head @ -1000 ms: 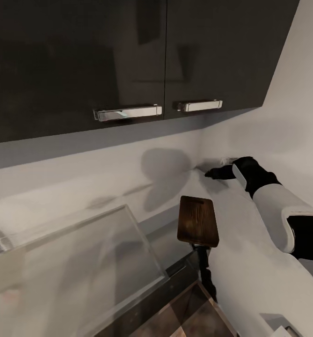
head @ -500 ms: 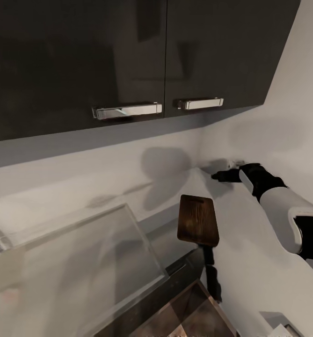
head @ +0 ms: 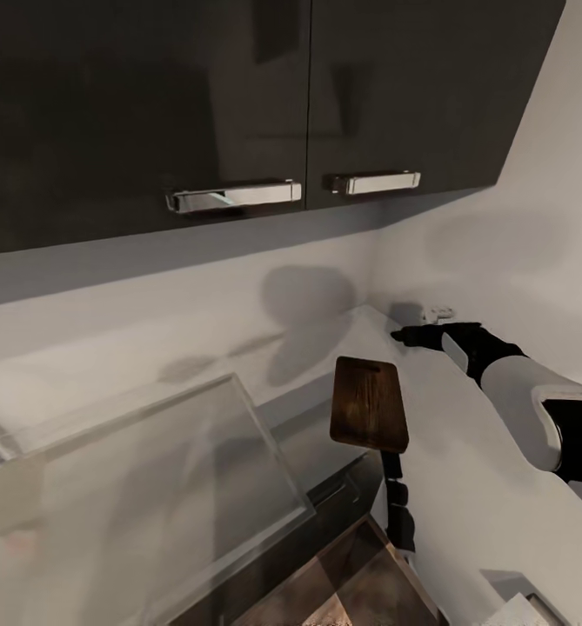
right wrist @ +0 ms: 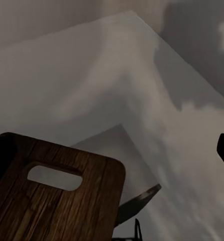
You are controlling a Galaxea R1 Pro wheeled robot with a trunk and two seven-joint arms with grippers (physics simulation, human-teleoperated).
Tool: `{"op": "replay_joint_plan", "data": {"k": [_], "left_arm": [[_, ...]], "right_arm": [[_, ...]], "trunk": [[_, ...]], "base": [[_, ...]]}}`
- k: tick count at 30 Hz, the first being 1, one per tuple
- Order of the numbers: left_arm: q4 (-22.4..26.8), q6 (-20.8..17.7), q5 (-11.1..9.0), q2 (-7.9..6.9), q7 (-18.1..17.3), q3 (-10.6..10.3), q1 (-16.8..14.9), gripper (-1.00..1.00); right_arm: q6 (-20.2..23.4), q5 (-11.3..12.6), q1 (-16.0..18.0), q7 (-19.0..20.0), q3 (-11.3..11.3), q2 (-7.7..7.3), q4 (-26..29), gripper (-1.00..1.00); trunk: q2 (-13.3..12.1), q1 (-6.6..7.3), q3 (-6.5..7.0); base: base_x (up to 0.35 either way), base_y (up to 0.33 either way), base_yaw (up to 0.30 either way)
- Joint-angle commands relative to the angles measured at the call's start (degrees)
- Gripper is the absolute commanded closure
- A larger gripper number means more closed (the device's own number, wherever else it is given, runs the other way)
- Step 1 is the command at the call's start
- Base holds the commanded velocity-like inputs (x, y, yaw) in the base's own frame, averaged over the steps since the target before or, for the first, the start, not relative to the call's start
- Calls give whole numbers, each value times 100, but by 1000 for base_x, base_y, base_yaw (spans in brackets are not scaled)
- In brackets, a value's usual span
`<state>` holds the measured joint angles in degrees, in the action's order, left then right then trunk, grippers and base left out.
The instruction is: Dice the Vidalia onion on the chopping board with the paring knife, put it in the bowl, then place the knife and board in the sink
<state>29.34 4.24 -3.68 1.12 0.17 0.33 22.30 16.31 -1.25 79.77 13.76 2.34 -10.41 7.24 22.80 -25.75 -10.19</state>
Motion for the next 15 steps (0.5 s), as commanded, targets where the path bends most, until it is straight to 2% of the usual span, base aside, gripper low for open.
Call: {"op": "replay_joint_plan", "data": {"k": [1, 15], "left_arm": [[9, 6, -40, 2, 4, 3, 2, -100], [11, 6, -38, 2, 9, 3, 2, -100]], "right_arm": [[23, -5, 3, 22, 22, -7, 9, -100], [2, 11, 3, 15, 21, -22, 5, -100]], "trunk": [[12, -3, -20], [12, -3, -152]], "base": [[0, 0, 0], [0, 0, 0]]}}
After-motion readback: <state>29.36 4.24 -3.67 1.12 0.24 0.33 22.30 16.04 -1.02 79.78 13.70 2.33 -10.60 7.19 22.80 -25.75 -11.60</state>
